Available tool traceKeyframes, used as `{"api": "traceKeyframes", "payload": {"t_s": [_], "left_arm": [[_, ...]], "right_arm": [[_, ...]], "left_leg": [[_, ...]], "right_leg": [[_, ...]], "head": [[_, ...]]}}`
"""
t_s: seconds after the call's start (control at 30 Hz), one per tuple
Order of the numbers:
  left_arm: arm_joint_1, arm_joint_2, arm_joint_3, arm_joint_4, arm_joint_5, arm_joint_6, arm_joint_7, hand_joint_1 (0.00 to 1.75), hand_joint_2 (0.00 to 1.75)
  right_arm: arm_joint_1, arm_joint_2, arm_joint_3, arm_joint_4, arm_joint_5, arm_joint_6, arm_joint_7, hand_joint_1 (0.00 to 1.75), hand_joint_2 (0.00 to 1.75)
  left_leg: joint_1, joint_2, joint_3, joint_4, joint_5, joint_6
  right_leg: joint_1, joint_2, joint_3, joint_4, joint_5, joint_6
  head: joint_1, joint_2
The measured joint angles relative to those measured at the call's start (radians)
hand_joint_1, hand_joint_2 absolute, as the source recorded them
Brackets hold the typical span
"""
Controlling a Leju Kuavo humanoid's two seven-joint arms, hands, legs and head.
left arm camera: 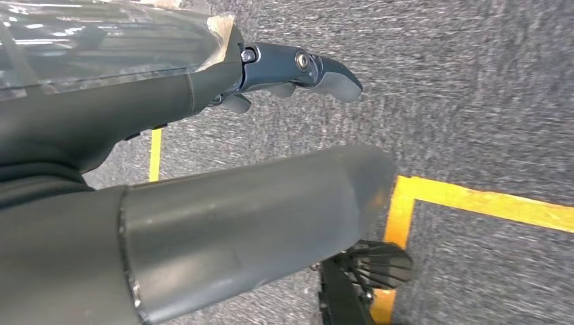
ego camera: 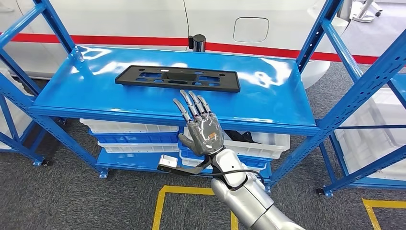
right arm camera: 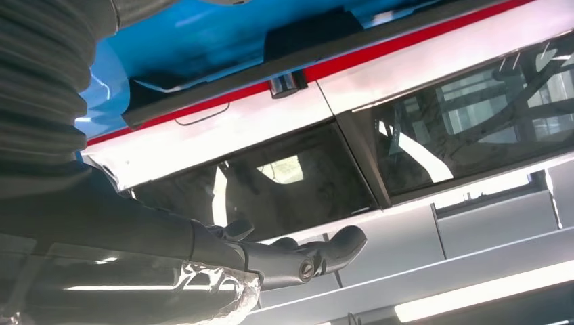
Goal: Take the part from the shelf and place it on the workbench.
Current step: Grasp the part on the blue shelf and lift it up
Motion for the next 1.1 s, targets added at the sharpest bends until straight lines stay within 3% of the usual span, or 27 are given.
{"api": "traceKeyframes", "payload": {"t_s": [0.07, 0.17, 0.23, 0.3, 0.33, 0.37, 0.4, 0.47, 0.5, 0.57, 0.67, 0.73, 0.8, 0.83, 0.87, 0.9, 0.97, 1.03, 1.1], "left_arm": [[-0.002, -0.001, 0.0, 0.0, -0.004, 0.0, 0.0, 0.0, 0.0], [-0.006, -0.002, 0.0, -0.001, -0.007, -0.001, 0.0, 0.0, 0.0], [-0.008, -0.002, 0.0, -0.001, -0.008, 0.0, 0.001, 0.0, 0.0], [-0.01, -0.003, 0.0, -0.001, -0.008, 0.0, 0.004, 0.0, 0.0], [-0.01, -0.003, 0.0, -0.001, -0.008, 0.001, 0.006, 0.0, 0.0], [-0.009, -0.003, 0.0, 0.0, -0.008, 0.001, 0.007, 0.0, 0.0], [-0.01, -0.003, 0.0, 0.0, -0.008, 0.001, 0.007, 0.0, 0.0], [-0.01, -0.002, 0.0, 0.0, -0.008, 0.002, 0.008, 0.0, 0.0], [-0.011, -0.002, 0.0, 0.0, -0.008, 0.002, 0.008, 0.0, 0.0], [-0.013, -0.003, 0.0, 0.0, -0.007, 0.002, 0.008, 0.0, 0.0], [-0.013, -0.004, 0.001, 0.0, -0.007, 0.002, 0.008, 0.0, 0.0], [-0.014, -0.004, 0.002, 0.0, -0.007, 0.003, 0.008, 0.0, 0.0], [-0.014, -0.003, 0.002, 0.0, -0.007, 0.005, 0.008, 0.0, 0.0], [-0.014, -0.003, 0.002, 0.0, -0.006, 0.005, 0.008, 0.0, 0.0], [-0.014, -0.004, 0.002, 0.0, -0.006, 0.005, 0.008, 0.0, 0.0], [-0.014, -0.004, 0.002, 0.0, -0.006, 0.005, 0.008, 0.0, 0.0], [-0.014, -0.006, 0.002, 0.0, -0.006, 0.005, 0.008, 0.0, 0.0], [-0.014, -0.006, 0.002, 0.0, -0.006, 0.005, 0.008, 0.0, 0.0], [-0.014, -0.006, 0.002, 0.0, -0.007, 0.004, 0.008, 0.0, 0.0]], "right_arm": [[0.002, 0.0, -0.001, 0.0, 0.002, 0.005, 0.0, 0.0, 1.75], [0.005, 0.002, -0.002, -0.004, 0.005, 0.006, 0.001, 0.0, 1.75], [0.006, 0.005, -0.004, -0.007, 0.007, 0.008, 0.001, 0.0, 1.75], [0.008, 0.006, -0.005, -0.008, 0.01, 0.016, 0.001, 0.0, 1.75], [0.01, 0.006, -0.005, -0.008, 0.012, 0.02, 0.001, 0.0, 1.75], [0.012, 0.006, -0.005, -0.008, 0.013, 0.023, 0.001, 0.0, 1.75], [0.013, 0.007, -0.006, -0.008, 0.013, 0.025, 0.001, 0.0, 1.75], [0.013, 0.009, -0.007, -0.008, 0.014, 0.027, 0.002, 0.0, 1.75], [0.012, 0.009, -0.008, -0.008, 0.015, 0.028, 0.002, 0.0, 1.75], [0.011, 0.01, -0.01, -0.008, 0.016, 0.032, 0.006, 0.0, 1.75], [0.009, 0.011, -0.017, -0.009, 0.031, 0.035, 0.027, 0.0, 1.75], [0.006, 0.01, -0.023, -0.008, 0.046, 0.036, 0.045, 0.0, 1.75], [0.006, 0.007, -0.029, -0.006, 0.055, 0.038, 0.058, 0.0, 1.75], [0.007, 0.006, -0.032, -0.004, 0.058, 0.039, 0.063, 0.0, 1.75], [0.007, 0.005, -0.035, -0.003, 0.062, 0.039, 0.068, 0.0, 1.75], [0.007, 0.005, -0.039, -0.002, 0.066, 0.039, 0.073, 0.0, 1.75], [0.006, 0.004, -0.046, -0.001, 0.076, 0.039, 0.084, 0.0, 1.75], [0.004, 0.004, -0.051, 0.001, 0.082, 0.039, 0.091, 0.0, 1.75], [0.004, 0.003, -0.055, 0.003, 0.085, 0.039, 0.093, 0.0, 1.75]], "left_leg": [[-0.001, -0.001, 0.005, -0.002, -0.007, -0.01], [0.002, 0.003, 0.003, 0.007, -0.021, -0.026], [0.005, 0.007, -0.037, 0.089, -0.061, -0.037], [0.007, 0.008, -0.111, 0.22, -0.107, -0.045], [0.008, 0.008, -0.142, 0.261, -0.111, -0.048], [0.009, 0.008, -0.156, 0.269, -0.098, -0.049], [0.01, 0.009, -0.149, 0.236, -0.065, -0.048], [0.01, 0.01, -0.093, 0.104, 0.01, -0.044], [0.009, 0.009, -0.066, 0.048, 0.031, -0.04], [0.003, 0.008, -0.042, 0.003, 0.035, -0.029], [0.002, 0.008, -0.034, -0.009, 0.038, -0.008], [0.006, 0.009, -0.025, -0.017, 0.038, 0.005], [0.006, 0.009, -0.021, -0.018, 0.034, 0.012], [0.005, 0.008, -0.02, -0.018, 0.032, 0.013], [0.005, 0.007, -0.017, -0.018, 0.029, 0.013], [0.005, 0.006, -0.013, -0.017, 0.026, 0.012], [0.005, 0.003, -0.001, -0.017, 0.017, 0.006], [0.001, 0.001, 0.006, -0.017, 0.008, -0.003], [-0.002, 0.001, 0.008, -0.018, 0.002, -0.013]], "right_leg": [[0.006, 0.001, 0.016, -0.028, 0.008, -0.019], [-0.002, 0.004, 0.026, -0.038, 0.007, -0.042], [-0.009, 0.004, 0.037, -0.042, 0.003, -0.055], [-0.007, 0.003, 0.043, -0.042, -0.003, -0.064], [-0.007, 0.003, 0.046, -0.042, -0.006, -0.065], [-0.006, 0.004, 0.049, -0.042, -0.009, -0.066], [-0.007, 0.005, 0.053, -0.042, -0.012, -0.065], [-0.005, 0.007, 0.064, -0.041, -0.021, -0.059], [-0.002, 0.008, 0.067, -0.041, -0.025, -0.054], [0.003, 0.008, 0.068, -0.042, -0.029, -0.044], [0.0, 0.007, 0.063, -0.035, -0.038, -0.029], [-0.001, 0.006, 0.022, 0.043, -0.071, -0.028], [-0.002, 0.005, -0.056, 0.184, -0.115, -0.03], [-0.003, 0.005, -0.09, 0.236, -0.126, -0.027], [-0.004, 0.005, -0.106, 0.252, -0.122, -0.021], [-0.005, 0.005, -0.102, 0.228, -0.101, -0.013], [-0.007, 0.001, -0.043, 0.086, -0.033, 0.002], [-0.005, -0.002, 0.008, -0.022, 0.01, -0.004], [0.0, -0.001, 0.02, -0.041, 0.014, -0.021]], "head": [[-0.001, 0.0], [-0.002, 0.0], [-0.003, 0.0], [-0.003, 0.0], [-0.003, 0.0], [-0.004, 0.0], [-0.004, 0.0], [-0.003, 0.0], [-0.003, 0.0], [-0.002, 0.0], [-0.002, 0.0], [0.0, 0.0], [0.001, 0.0], [0.001, 0.0], [0.002, 0.0], [0.002, 0.0], [0.002, 0.0], [0.001, 0.0], [0.001, 0.0]]}}
